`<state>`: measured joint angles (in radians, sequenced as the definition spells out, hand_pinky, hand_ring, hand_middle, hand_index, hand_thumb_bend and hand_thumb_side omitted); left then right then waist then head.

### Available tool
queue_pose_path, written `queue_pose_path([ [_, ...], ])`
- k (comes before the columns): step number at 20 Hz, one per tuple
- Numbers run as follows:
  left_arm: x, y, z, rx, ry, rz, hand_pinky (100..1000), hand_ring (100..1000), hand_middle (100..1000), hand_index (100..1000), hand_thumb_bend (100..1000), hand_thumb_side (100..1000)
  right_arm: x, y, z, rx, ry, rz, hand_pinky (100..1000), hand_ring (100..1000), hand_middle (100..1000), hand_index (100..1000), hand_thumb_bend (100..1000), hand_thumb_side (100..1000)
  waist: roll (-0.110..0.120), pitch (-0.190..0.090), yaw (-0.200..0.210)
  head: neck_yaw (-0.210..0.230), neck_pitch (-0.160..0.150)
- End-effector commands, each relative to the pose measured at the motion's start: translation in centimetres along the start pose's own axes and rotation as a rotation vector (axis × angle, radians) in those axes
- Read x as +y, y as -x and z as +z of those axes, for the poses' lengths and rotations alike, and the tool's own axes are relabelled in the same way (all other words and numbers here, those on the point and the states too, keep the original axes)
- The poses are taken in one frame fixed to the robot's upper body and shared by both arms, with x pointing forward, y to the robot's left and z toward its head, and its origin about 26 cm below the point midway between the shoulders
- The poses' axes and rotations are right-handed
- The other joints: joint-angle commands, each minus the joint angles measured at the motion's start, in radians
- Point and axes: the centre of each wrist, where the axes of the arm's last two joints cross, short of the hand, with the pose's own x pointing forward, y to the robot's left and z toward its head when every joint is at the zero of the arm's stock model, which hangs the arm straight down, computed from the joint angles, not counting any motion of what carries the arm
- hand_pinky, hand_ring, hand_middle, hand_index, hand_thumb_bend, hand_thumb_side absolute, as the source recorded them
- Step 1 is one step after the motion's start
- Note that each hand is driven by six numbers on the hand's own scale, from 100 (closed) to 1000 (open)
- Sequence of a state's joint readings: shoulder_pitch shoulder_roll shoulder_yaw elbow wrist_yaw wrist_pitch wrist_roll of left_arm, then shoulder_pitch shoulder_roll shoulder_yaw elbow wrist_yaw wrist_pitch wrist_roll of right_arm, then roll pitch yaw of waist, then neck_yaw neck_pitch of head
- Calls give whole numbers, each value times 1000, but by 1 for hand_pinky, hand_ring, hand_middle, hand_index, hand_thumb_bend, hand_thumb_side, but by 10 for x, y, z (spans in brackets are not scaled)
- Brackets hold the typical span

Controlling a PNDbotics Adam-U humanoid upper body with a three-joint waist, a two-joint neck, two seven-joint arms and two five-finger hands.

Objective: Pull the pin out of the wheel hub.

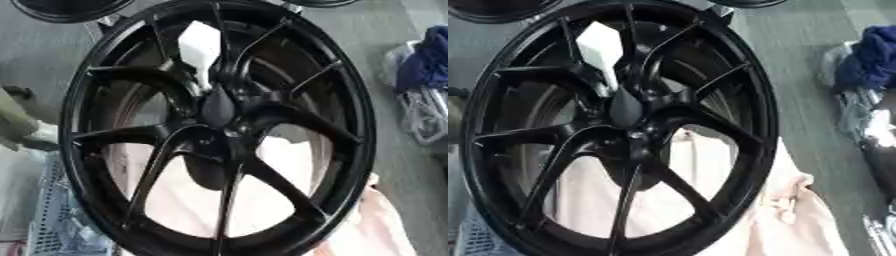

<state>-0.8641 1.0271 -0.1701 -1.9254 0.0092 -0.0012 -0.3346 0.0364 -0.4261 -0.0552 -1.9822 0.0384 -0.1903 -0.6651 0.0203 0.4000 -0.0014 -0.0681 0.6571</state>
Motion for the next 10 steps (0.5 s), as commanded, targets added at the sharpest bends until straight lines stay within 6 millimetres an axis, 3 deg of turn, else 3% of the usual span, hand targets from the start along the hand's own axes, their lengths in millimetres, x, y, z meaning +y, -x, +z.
queue_pose_path([
  [1,12,4,-9,-9,117,-68,804,787,704,808,100,503,-1,-5,-3,-29,-14,8,600,721,634,752,100,334,3,-21,-1,-7,-18],
  [10,13,8,-49,-60,393,-183,835,831,769,858,100,501,0,-5,-2,-31,-24,12,598,718,632,750,100,342,10,-9,7,-15,-14],
])
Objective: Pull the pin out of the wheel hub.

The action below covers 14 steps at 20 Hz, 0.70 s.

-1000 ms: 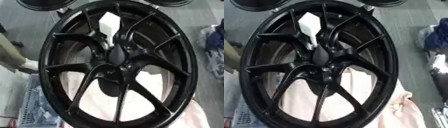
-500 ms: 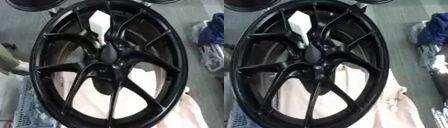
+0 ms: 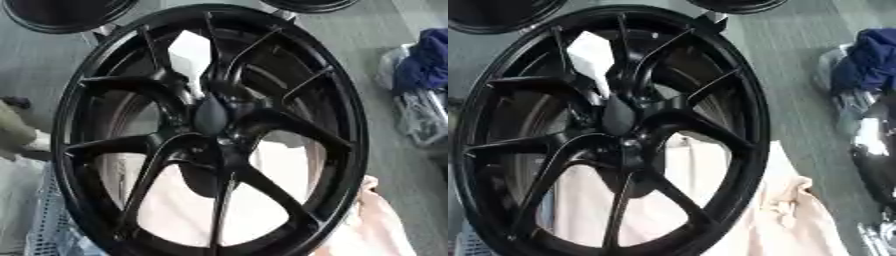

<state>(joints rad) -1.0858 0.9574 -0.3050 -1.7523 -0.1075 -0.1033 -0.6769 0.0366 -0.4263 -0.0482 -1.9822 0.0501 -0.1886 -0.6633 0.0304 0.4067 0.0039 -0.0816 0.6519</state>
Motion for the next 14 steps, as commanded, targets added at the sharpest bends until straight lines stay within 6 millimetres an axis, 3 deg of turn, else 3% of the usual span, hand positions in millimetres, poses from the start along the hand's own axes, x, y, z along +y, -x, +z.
queue_pose_path([
  [1,7,-2,-8,-7,81,-55,835,831,769,858,101,504,-1,-5,-3,-27,-15,5,598,718,632,750,100,343,-1,-14,1,0,-8],
  [14,-2,-11,-57,-94,284,-121,835,837,777,865,194,528,2,-6,-3,-25,-32,-5,597,717,631,749,100,348,-1,-14,0,13,4],
])
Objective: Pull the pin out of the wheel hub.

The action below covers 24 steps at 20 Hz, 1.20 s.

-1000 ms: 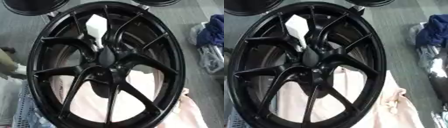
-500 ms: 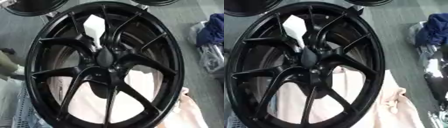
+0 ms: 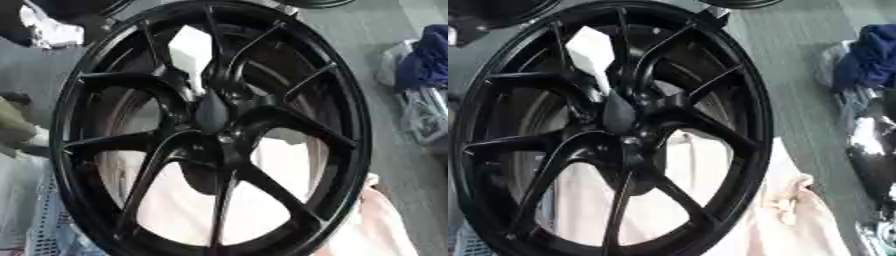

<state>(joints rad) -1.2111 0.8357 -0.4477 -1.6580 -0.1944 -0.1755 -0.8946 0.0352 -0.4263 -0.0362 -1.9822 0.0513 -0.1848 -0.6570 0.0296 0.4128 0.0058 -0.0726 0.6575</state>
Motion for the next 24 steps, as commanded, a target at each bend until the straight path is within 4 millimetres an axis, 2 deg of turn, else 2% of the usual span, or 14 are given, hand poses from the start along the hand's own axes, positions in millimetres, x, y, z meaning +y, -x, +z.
queue_pose_path([
  [1,7,-1,-7,2,18,-28,835,837,777,865,197,524,-1,-6,-5,-30,-18,-3,597,716,631,749,100,348,0,-21,-3,5,-3],
  [9,-2,15,-45,-8,75,6,841,836,784,864,188,583,1,-7,-5,-25,-31,-14,595,714,629,748,100,356,7,-23,-14,16,0],
  [15,4,22,-49,-1,56,7,845,838,786,862,169,583,3,-7,-6,-21,-35,-26,594,713,628,747,100,364,13,-20,-21,25,3],
  [24,10,20,-53,-21,44,-2,857,851,804,872,202,587,8,-9,-6,-14,-40,-48,591,711,626,747,100,381,19,-13,-28,32,-7],
])
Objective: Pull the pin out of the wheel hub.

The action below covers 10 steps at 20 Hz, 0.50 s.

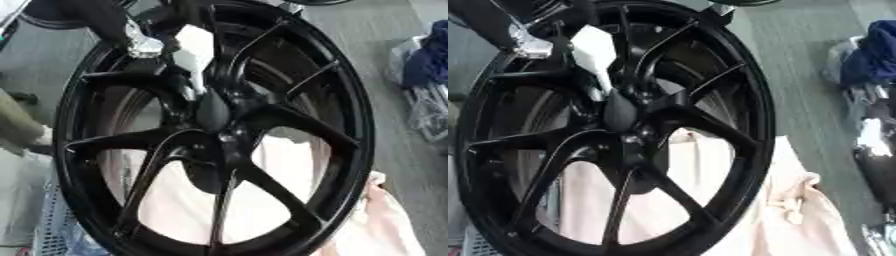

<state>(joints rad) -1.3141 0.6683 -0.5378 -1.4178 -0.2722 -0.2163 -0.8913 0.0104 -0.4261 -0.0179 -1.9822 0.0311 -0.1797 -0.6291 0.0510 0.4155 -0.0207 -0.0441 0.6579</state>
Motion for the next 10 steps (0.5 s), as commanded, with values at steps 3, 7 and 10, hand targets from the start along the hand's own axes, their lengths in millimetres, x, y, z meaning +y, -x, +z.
queue_pose_path([
  [3,15,-5,7,-19,-11,-42,865,860,815,879,226,605,2,-5,-2,-8,-5,-19,590,710,625,746,100,387,-2,-11,-1,5,-5],
  [7,11,-6,2,-40,10,-25,878,873,824,882,327,703,3,-6,-1,-3,-7,-23,589,709,625,746,100,397,0,-4,2,6,-1],
  [10,11,-7,0,-48,16,-28,886,890,828,885,382,675,6,-6,-1,2,-10,-31,588,708,623,745,100,404,1,2,3,8,-2],
])
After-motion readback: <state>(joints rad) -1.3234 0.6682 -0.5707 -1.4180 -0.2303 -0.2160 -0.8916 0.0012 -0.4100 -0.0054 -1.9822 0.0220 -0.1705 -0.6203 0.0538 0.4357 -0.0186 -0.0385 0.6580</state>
